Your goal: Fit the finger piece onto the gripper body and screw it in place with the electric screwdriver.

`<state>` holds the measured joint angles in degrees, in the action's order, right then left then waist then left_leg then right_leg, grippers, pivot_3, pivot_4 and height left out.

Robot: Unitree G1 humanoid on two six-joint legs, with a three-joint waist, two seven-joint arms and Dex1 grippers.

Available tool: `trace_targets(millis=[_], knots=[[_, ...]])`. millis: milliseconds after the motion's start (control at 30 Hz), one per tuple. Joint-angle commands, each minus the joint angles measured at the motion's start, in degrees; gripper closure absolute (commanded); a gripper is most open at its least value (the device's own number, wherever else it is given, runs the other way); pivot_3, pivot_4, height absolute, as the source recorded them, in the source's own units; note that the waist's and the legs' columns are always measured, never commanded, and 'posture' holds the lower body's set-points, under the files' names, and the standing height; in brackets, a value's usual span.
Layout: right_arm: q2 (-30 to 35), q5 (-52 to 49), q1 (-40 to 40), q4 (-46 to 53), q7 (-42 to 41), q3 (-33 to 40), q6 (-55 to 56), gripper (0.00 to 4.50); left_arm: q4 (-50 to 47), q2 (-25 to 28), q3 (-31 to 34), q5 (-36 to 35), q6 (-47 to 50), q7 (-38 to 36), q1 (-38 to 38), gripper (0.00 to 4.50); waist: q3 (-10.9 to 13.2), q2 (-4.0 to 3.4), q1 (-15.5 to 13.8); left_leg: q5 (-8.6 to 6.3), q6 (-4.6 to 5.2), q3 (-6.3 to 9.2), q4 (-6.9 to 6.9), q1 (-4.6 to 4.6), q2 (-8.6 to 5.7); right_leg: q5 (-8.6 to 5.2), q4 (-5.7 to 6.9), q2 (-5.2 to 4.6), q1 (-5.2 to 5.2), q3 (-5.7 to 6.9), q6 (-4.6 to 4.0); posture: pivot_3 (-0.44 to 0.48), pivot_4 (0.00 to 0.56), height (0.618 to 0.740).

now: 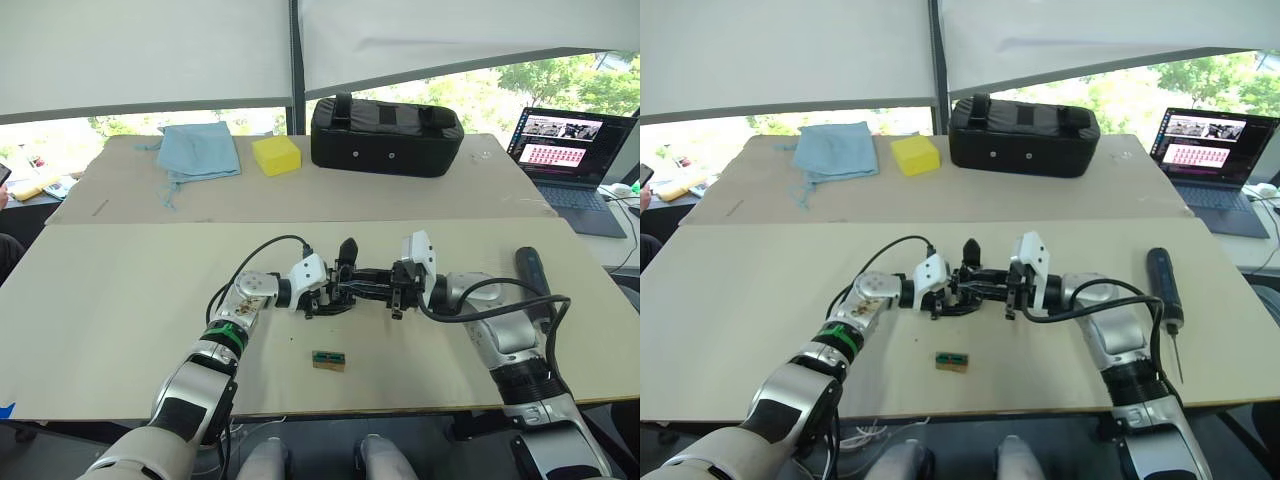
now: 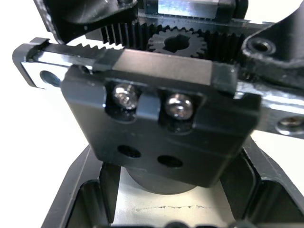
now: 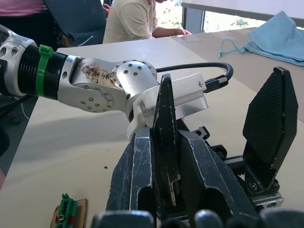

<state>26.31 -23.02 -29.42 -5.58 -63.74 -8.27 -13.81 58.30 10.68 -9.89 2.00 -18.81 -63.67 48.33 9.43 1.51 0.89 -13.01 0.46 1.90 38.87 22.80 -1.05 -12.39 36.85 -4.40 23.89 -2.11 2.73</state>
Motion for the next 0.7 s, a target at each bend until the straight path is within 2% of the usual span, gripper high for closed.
trace_targets(millis=[33, 233, 400, 700], knots=[[-0.1, 3.2, -0.2, -4.7, 0.0, -3.1, -3.6, 4.16, -0.3, 0.3, 0.4, -0.4, -0.8, 0.0, 0.2, 2.17, 0.0, 0.00, 0.1, 0.00, 0.00, 0.00, 0.00, 0.00, 0.00, 0.00, 0.00, 0.00, 0.00, 0.00, 0.00, 0.000, 0.150, 0.740], [1.1, 4.6, -2.0, -7.9, -3.1, -4.9, -3.5, 4.16, -0.4, 0.2, 0.5, -0.4, -0.7, 0.1, 0.2, 2.17, 0.0, 0.00, 0.1, 0.00, 0.00, 0.00, -0.01, -0.02, 0.01, 0.00, 0.00, 0.01, 0.00, 0.00, 0.00, 0.000, 0.150, 0.740], [2.3, 3.2, -2.8, -6.6, -6.9, -5.3, -5.1, 4.16, -0.4, 0.2, 0.6, -0.4, -0.6, 0.2, 0.2, 2.17, 0.0, 0.00, 0.0, 0.00, 0.00, 0.00, -0.01, -0.01, 0.01, 0.00, 0.00, 0.01, 0.00, 0.00, 0.00, 0.000, 0.150, 0.740], [1.1, 6.7, -4.8, -11.8, -3.0, -5.2, -2.4, 4.16, -0.6, -0.1, 0.6, -0.6, -0.4, 0.3, 0.0, 2.17, 0.0, 0.00, 0.0, 0.00, 0.00, 0.00, -0.01, -0.02, 0.01, 0.00, -0.01, 0.01, 0.00, 0.00, 0.00, 0.000, 0.150, 0.740]])
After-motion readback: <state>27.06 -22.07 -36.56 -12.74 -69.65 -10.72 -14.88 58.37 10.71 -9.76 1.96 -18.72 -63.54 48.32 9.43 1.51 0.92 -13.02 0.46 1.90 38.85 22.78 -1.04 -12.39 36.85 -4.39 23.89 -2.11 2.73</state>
